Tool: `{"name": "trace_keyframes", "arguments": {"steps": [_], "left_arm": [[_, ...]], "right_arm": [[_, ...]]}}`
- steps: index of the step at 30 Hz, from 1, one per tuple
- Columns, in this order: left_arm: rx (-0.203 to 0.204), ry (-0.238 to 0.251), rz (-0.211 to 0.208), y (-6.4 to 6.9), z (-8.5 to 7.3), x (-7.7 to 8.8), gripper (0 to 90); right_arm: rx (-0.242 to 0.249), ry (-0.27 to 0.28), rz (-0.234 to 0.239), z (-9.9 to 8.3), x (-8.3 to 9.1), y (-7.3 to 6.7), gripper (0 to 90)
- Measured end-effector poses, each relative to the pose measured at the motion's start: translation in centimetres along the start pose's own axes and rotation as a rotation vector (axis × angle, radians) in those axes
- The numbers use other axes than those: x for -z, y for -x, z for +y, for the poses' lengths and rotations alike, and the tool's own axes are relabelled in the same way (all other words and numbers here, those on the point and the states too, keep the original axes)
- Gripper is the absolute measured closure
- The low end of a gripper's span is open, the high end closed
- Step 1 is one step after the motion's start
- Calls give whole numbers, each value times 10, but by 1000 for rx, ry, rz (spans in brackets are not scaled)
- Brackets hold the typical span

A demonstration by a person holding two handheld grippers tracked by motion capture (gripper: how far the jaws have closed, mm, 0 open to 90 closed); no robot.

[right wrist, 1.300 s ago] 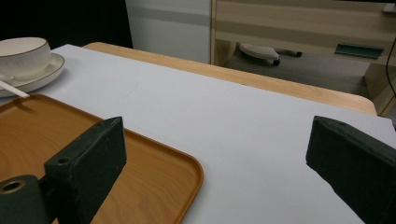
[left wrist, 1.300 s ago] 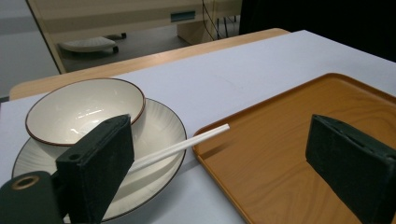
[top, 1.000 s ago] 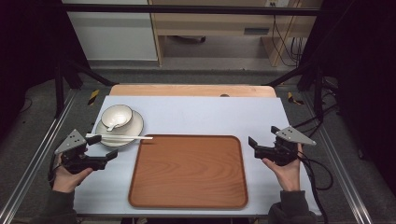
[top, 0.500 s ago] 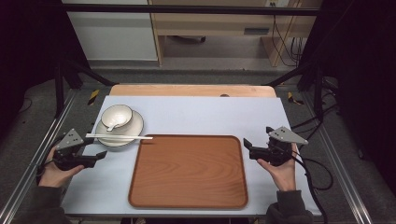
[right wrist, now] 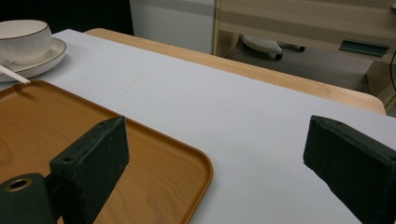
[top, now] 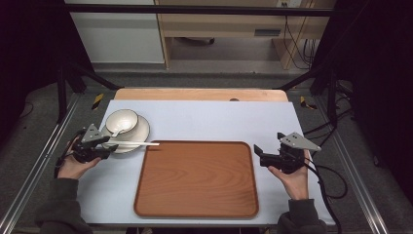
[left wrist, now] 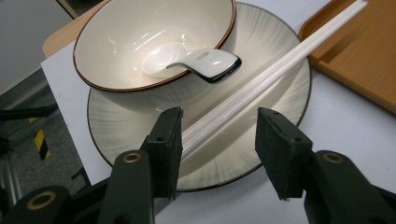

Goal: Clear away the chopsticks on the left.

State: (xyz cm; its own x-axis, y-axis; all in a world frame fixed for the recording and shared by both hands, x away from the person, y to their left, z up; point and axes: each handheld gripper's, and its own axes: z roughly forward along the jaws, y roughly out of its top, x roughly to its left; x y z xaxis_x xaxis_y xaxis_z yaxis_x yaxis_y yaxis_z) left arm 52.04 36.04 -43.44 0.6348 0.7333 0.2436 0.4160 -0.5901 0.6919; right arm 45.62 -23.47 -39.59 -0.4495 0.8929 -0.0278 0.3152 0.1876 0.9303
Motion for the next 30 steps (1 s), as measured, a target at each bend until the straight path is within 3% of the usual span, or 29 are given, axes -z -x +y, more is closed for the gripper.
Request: {"name": "trace_keyframes", "arguments": {"steps": [5, 13, 24, 30], "left_arm": [[7, -5, 6, -4, -4, -8, 576], [-28, -28, 14, -6, -4, -11, 602], [13, -27, 16, -1, -4, -11, 669], [1, -47, 17, 6, -5, -10, 685]], "right_arm": [[0, 2, 1, 0, 1, 0, 72], [2, -9, 3, -1, -1, -1, 73], [4, -9, 1, -1, -2, -1, 74], [4, -11, 0, -1, -1, 0, 74]]}}
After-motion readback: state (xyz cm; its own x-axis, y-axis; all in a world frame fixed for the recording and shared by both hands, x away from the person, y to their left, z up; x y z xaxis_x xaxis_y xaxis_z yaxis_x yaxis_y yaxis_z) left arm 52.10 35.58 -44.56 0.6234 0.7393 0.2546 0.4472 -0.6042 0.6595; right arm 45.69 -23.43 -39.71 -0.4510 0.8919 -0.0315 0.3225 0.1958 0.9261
